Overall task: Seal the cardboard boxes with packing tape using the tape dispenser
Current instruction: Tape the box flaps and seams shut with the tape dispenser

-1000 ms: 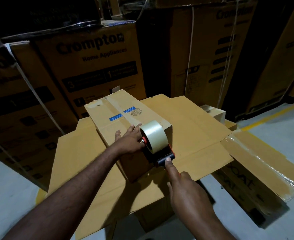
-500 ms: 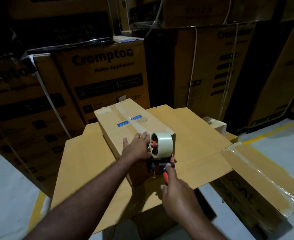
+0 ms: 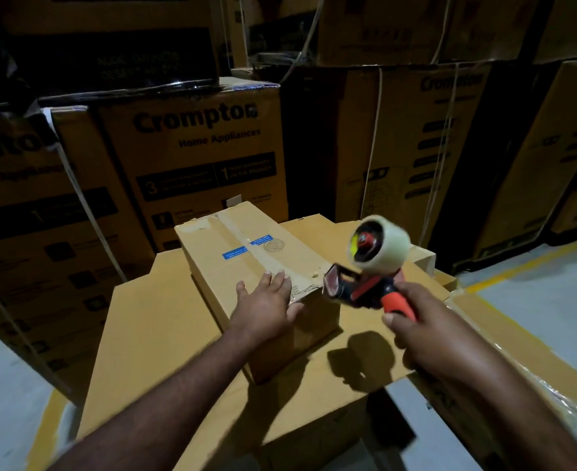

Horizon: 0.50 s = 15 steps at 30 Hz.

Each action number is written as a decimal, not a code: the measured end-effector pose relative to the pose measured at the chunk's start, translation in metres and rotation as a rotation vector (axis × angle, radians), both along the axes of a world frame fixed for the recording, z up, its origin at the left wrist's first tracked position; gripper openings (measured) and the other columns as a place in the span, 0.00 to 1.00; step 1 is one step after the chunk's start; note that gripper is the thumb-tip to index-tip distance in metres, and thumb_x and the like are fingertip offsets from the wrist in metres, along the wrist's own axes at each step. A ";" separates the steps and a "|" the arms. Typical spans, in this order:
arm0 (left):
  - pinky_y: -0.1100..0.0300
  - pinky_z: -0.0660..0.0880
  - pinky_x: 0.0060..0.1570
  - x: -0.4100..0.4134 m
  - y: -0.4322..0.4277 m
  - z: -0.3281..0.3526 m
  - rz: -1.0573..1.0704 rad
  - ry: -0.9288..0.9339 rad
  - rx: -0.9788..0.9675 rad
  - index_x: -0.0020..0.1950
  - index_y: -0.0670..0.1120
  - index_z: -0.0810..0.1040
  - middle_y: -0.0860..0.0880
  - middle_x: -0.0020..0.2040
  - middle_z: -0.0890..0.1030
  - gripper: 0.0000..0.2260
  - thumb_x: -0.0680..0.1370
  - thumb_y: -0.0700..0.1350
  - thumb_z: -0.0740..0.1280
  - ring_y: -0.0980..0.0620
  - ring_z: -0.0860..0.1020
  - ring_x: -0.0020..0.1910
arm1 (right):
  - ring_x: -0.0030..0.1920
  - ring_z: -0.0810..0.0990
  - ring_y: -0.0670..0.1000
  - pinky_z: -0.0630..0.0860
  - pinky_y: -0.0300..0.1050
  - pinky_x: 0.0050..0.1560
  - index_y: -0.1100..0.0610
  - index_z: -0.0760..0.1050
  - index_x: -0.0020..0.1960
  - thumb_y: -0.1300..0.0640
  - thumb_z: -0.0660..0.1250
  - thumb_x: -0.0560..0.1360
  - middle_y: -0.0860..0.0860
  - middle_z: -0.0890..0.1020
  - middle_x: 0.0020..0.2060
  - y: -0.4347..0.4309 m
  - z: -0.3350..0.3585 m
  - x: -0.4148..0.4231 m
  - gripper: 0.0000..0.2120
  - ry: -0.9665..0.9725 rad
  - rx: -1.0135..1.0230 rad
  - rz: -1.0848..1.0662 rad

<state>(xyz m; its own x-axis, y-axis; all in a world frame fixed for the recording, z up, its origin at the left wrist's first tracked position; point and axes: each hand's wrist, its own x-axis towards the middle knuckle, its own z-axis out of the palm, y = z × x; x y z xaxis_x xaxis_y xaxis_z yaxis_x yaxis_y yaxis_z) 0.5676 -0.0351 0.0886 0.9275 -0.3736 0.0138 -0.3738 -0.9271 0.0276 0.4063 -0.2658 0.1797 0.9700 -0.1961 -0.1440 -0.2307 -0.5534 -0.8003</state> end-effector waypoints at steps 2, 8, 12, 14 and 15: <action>0.31 0.52 0.75 -0.001 0.002 -0.002 -0.049 -0.029 0.025 0.83 0.49 0.54 0.49 0.84 0.53 0.31 0.84 0.63 0.55 0.46 0.51 0.82 | 0.37 0.82 0.57 0.76 0.46 0.30 0.36 0.59 0.75 0.50 0.65 0.81 0.57 0.79 0.46 -0.001 0.015 0.005 0.26 -0.059 0.075 -0.022; 0.39 0.57 0.76 0.021 0.033 -0.006 -0.318 -0.114 0.066 0.81 0.47 0.60 0.46 0.82 0.59 0.30 0.83 0.59 0.59 0.43 0.56 0.81 | 0.34 0.80 0.54 0.74 0.45 0.28 0.33 0.58 0.75 0.52 0.66 0.81 0.59 0.79 0.45 0.022 0.031 0.030 0.29 -0.167 0.186 0.011; 0.41 0.67 0.71 0.053 0.074 -0.005 -0.503 -0.163 0.056 0.78 0.51 0.69 0.51 0.79 0.67 0.31 0.78 0.63 0.58 0.48 0.64 0.78 | 0.32 0.79 0.54 0.75 0.46 0.28 0.34 0.59 0.75 0.54 0.66 0.81 0.59 0.79 0.44 0.043 0.027 0.049 0.29 -0.153 0.198 0.065; 0.39 0.62 0.72 0.058 0.080 -0.002 -0.466 -0.147 0.026 0.78 0.55 0.68 0.57 0.79 0.64 0.32 0.76 0.67 0.55 0.54 0.62 0.79 | 0.33 0.79 0.55 0.75 0.47 0.28 0.34 0.59 0.75 0.53 0.67 0.81 0.59 0.78 0.46 0.051 0.024 0.060 0.29 -0.140 0.193 0.077; 0.37 0.57 0.73 0.055 0.077 0.000 -0.417 -0.132 0.026 0.79 0.57 0.66 0.58 0.80 0.62 0.34 0.76 0.69 0.52 0.55 0.59 0.80 | 0.33 0.79 0.55 0.76 0.47 0.28 0.35 0.60 0.75 0.53 0.67 0.81 0.58 0.78 0.47 0.054 0.023 0.065 0.29 -0.138 0.189 0.079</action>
<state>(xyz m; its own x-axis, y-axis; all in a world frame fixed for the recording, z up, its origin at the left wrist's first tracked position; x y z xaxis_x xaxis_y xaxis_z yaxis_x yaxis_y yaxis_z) 0.6226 0.0416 0.0891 0.6880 -0.7176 0.1079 -0.7151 -0.6958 -0.0674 0.4708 -0.2116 0.2027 0.9942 -0.1009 -0.0360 -0.0739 -0.4026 -0.9124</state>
